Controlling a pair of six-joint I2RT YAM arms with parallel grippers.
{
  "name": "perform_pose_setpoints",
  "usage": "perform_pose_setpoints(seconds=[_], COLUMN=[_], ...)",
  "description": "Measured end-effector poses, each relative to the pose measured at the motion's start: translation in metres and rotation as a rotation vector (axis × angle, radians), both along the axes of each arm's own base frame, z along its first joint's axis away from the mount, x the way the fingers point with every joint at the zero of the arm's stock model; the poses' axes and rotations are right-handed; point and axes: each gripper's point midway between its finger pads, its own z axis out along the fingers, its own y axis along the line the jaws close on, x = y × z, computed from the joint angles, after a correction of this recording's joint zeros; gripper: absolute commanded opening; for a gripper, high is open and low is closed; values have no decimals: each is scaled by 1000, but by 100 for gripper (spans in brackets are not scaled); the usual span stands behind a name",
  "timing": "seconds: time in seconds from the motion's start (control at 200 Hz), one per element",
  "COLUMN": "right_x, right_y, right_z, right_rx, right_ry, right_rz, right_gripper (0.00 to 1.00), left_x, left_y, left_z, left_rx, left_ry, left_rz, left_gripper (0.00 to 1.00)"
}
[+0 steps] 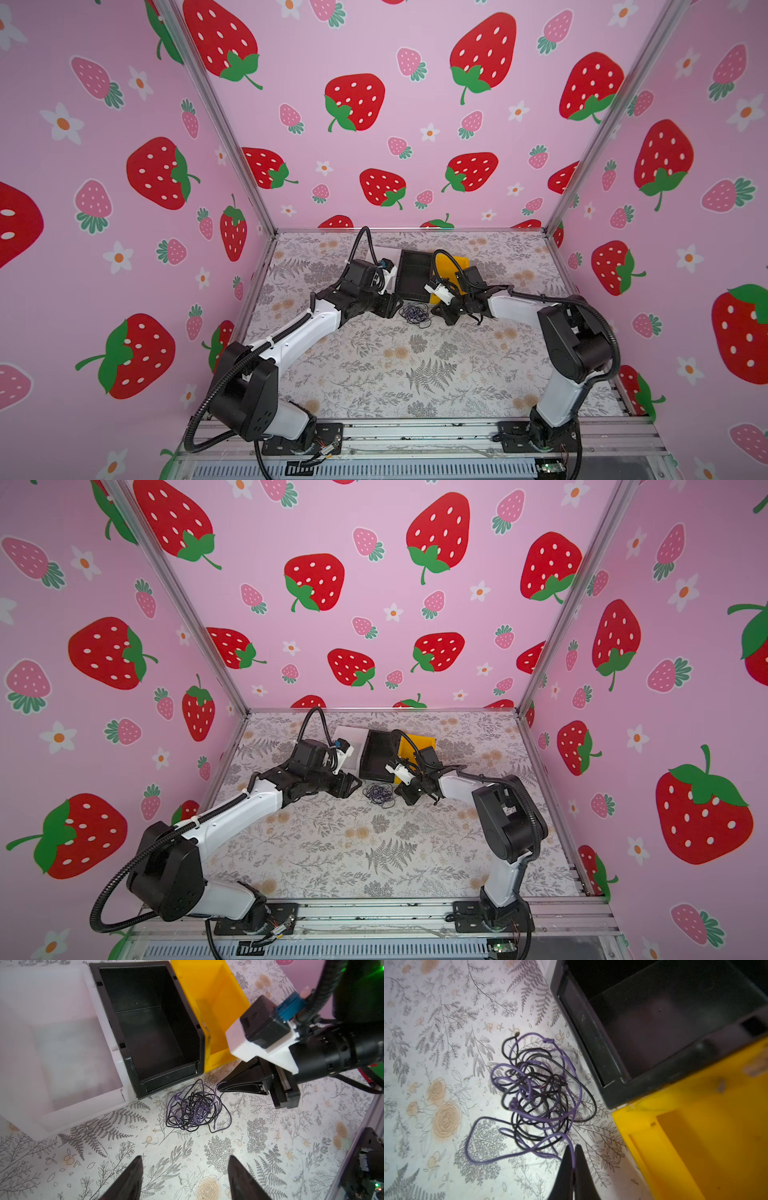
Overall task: Untangle and sort cables by color
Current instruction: Untie the cable.
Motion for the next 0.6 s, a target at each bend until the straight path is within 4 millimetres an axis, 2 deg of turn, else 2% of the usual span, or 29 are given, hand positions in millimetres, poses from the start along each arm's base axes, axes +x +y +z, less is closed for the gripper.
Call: perform_pose_setpoints(seconds=[0.185, 0.265, 0.6], right_x=[-4, -6, -6], right_y=[0, -1, -4], right_z=[67, 88, 119], right_rx=[72, 90, 108], right_ry=[-168, -229, -335], right_rz=[14, 21, 28], right_gripper=[0, 0, 0], left_x=[4, 3, 0], left_y=[-6, -12, -39], left_z=[7, 12, 22], left_rx=[-13, -18, -24], left_ry=[-42, -74, -201], left_rz=[-20, -50, -190], left_gripper=[68, 68, 69])
